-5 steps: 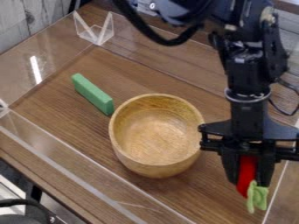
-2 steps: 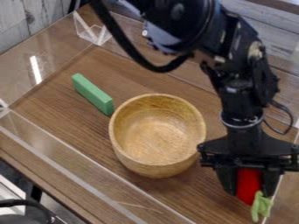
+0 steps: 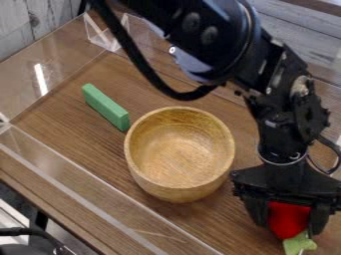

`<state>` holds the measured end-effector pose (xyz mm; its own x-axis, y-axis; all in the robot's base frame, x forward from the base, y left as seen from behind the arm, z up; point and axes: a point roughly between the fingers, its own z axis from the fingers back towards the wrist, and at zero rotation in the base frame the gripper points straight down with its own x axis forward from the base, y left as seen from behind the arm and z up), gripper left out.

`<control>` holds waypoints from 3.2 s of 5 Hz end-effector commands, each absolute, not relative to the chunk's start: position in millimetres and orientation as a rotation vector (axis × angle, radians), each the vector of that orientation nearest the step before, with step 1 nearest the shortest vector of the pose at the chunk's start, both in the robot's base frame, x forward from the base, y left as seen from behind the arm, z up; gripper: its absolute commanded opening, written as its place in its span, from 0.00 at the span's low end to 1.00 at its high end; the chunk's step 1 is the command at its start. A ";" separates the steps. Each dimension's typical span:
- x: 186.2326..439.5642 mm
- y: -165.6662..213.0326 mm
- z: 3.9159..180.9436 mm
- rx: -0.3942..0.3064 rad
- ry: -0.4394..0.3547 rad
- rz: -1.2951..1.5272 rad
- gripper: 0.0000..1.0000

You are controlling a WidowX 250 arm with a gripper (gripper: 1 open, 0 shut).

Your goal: Move the red object to the right side of the table

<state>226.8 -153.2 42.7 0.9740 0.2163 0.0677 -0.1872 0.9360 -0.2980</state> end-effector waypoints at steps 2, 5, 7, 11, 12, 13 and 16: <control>230.3 -154.7 41.0 -0.287 -0.122 0.176 0.00; 234.7 -156.7 38.1 -0.252 -0.110 0.197 0.00; 230.4 -150.6 59.4 -0.221 -0.109 0.187 0.00; 229.9 -149.7 106.9 -0.217 -0.109 0.190 1.00; 225.6 -142.4 96.4 -0.209 -0.106 0.231 0.00; 223.3 -131.6 107.1 -0.214 -0.114 0.218 0.00; 230.2 -120.0 111.4 -0.211 -0.108 0.170 0.00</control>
